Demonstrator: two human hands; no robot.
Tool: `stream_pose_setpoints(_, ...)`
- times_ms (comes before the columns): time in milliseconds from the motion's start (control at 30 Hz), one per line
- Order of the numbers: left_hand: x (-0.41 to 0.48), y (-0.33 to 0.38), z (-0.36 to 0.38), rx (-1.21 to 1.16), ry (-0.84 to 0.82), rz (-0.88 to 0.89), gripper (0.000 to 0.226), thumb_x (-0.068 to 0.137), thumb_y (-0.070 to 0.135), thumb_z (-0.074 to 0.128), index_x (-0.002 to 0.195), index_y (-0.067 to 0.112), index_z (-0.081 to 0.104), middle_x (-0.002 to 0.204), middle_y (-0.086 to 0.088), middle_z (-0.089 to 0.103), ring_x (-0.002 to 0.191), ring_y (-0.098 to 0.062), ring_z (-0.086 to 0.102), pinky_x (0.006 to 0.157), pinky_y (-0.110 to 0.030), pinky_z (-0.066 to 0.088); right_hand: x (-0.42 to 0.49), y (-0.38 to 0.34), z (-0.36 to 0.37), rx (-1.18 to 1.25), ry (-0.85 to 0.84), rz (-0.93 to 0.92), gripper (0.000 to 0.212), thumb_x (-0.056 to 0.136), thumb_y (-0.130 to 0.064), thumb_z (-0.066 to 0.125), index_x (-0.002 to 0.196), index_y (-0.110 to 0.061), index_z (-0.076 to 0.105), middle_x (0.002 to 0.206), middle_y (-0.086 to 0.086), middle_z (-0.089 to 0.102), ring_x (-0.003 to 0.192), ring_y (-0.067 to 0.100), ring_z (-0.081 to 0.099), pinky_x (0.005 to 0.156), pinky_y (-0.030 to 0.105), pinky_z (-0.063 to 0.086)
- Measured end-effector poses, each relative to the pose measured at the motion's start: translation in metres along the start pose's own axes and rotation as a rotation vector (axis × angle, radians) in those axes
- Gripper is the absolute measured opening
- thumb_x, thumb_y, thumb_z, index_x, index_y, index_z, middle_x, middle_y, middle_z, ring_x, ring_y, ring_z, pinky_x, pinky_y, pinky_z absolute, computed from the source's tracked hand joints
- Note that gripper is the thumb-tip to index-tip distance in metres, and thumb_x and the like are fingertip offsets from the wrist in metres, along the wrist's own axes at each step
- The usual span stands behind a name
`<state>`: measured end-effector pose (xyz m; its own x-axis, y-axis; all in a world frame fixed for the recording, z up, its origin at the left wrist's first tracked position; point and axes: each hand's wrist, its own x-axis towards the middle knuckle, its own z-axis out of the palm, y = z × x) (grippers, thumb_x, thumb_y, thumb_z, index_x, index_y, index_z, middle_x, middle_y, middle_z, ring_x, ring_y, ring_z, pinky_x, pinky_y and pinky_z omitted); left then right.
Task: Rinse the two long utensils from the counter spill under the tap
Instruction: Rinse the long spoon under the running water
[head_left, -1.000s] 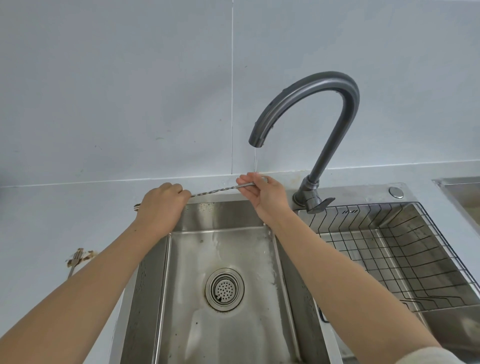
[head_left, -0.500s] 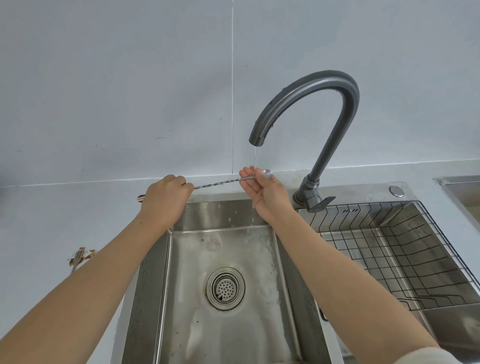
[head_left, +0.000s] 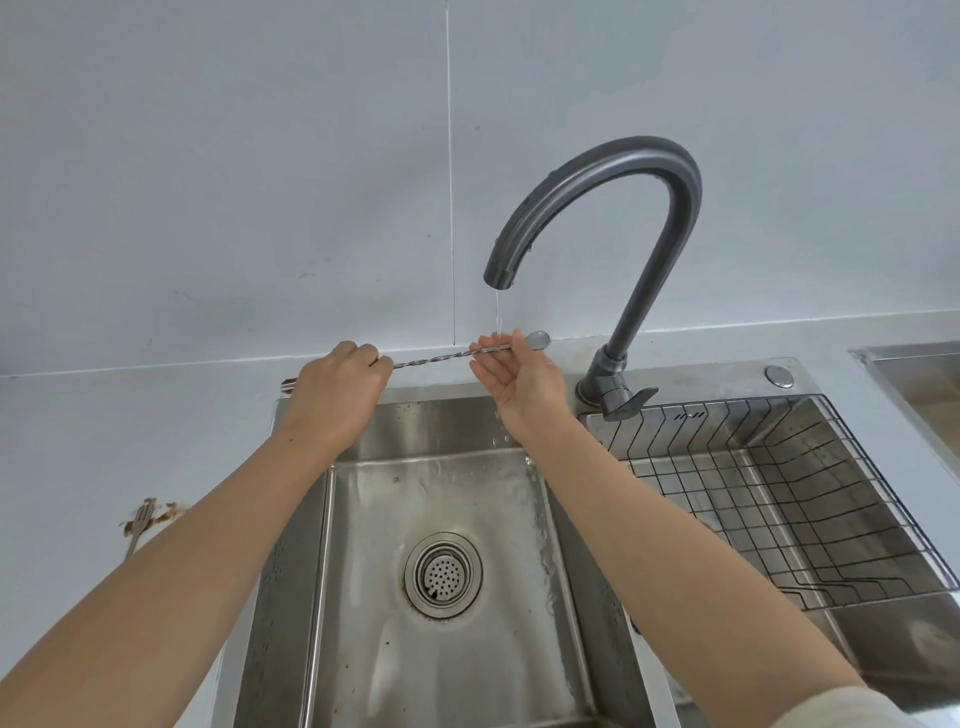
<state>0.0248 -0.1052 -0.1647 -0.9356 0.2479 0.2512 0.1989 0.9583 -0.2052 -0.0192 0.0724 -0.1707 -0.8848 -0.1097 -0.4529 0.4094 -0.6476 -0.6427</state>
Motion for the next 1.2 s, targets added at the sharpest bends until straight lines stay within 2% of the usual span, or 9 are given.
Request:
stream_pose_setpoints(100, -0.003, -0.005, 0.001, 0.01, -0.003, 0.002, 0.045, 0.015, -0.026, 0.067, 0.049, 0.002, 0.063, 0.042, -0.007, 0.052, 0.038, -0.024, 0.051, 0.054, -0.006, -0.003, 0.0, -0.001, 0.0, -0.041, 0.022, 0.048, 0.042, 0.101, -0.034, 0.033, 0.082, -0.004, 0.055, 0.079, 0.009, 0.064, 0.072, 0.019, 0.064, 0.063, 0.025, 0.057)
stream_pose_setpoints(233, -0.011, -0.015, 0.004, 0.005, -0.036, 0.008, 0.043, 0.018, -0.028, 0.067, 0.05, 0.0, 0.062, 0.042, -0.01, 0.053, 0.038, -0.026, 0.052, 0.045, -0.006, 0.006, 0.001, -0.002, -0.005, -0.072, 0.005, 0.008, 0.016, 0.093, -0.002, 0.05, 0.08, -0.004, 0.057, 0.061, 0.003, 0.069, 0.063, 0.013, 0.066, 0.06, 0.02, 0.058)
stream_pose_setpoints(300, -0.016, -0.019, 0.003, 0.006, -0.055, 0.013, 0.042, 0.019, -0.028, 0.067, 0.051, -0.001, 0.062, 0.043, -0.011, 0.054, 0.039, -0.026, 0.053, 0.042, -0.01, 0.012, 0.002, -0.002, -0.005, -0.065, 0.012, -0.014, 0.014, 0.088, 0.007, 0.053, 0.08, -0.004, 0.057, 0.053, 0.001, 0.068, 0.055, 0.009, 0.067, 0.059, 0.019, 0.059)
stream_pose_setpoints(400, -0.018, -0.023, 0.0, 0.023, -0.057, 0.018, 0.042, 0.019, -0.028, 0.066, 0.051, 0.0, 0.061, 0.043, -0.01, 0.053, 0.039, -0.026, 0.052, 0.042, -0.01, 0.011, 0.002, 0.003, 0.0, -0.087, 0.011, -0.045, 0.016, 0.093, -0.003, 0.051, 0.078, -0.005, 0.057, 0.065, 0.006, 0.066, 0.056, 0.01, 0.067, 0.059, 0.019, 0.058)
stream_pose_setpoints(533, -0.015, -0.025, -0.002, 0.03, -0.028, 0.026, 0.042, 0.017, -0.028, 0.065, 0.049, -0.001, 0.059, 0.043, -0.011, 0.052, 0.038, -0.026, 0.052, 0.053, -0.006, 0.001, 0.001, 0.007, 0.006, -0.169, 0.029, -0.007, 0.037, 0.101, -0.027, 0.034, 0.078, -0.005, 0.054, 0.078, 0.009, 0.064, 0.07, 0.018, 0.065, 0.06, 0.022, 0.057)
stream_pose_setpoints(667, -0.012, -0.023, -0.001, 0.026, -0.014, 0.019, 0.042, 0.013, -0.027, 0.065, 0.043, 0.0, 0.056, 0.04, -0.01, 0.051, 0.035, -0.025, 0.05, 0.055, -0.005, 0.001, -0.001, 0.008, 0.005, -0.098, -0.04, 0.032, 0.029, 0.101, -0.02, 0.034, 0.083, -0.006, 0.052, 0.084, 0.009, 0.063, 0.074, 0.021, 0.064, 0.067, 0.027, 0.056)
stream_pose_setpoints(833, -0.007, -0.018, 0.001, 0.011, -0.007, 0.03, 0.043, 0.012, -0.026, 0.067, 0.044, 0.001, 0.056, 0.04, -0.01, 0.05, 0.035, -0.025, 0.05, 0.054, -0.005, 0.0, 0.0, 0.004, 0.004, -0.09, -0.075, 0.03, 0.02, 0.097, -0.003, 0.041, 0.08, -0.006, 0.052, 0.085, 0.008, 0.061, 0.076, 0.019, 0.063, 0.063, 0.024, 0.057)
stream_pose_setpoints(1067, 0.006, -0.001, -0.002, 0.009, 0.015, 0.074, 0.045, 0.008, -0.023, 0.067, 0.041, 0.004, 0.053, 0.04, -0.008, 0.05, 0.034, -0.023, 0.049, 0.055, -0.006, -0.003, 0.001, 0.003, 0.009, -0.082, 0.038, 0.079, 0.045, 0.101, -0.035, 0.031, 0.077, -0.005, 0.055, 0.077, 0.012, 0.063, 0.07, 0.022, 0.065, 0.064, 0.029, 0.056)
stream_pose_setpoints(1200, 0.008, 0.004, -0.004, 0.027, 0.02, 0.091, 0.044, 0.009, -0.021, 0.068, 0.04, 0.005, 0.052, 0.039, -0.007, 0.049, 0.034, -0.023, 0.049, 0.056, -0.007, -0.003, 0.004, 0.007, 0.006, -0.145, -0.033, 0.033, 0.024, 0.099, -0.012, 0.041, 0.078, -0.006, 0.051, 0.079, 0.01, 0.062, 0.065, 0.017, 0.067, 0.062, 0.025, 0.058)
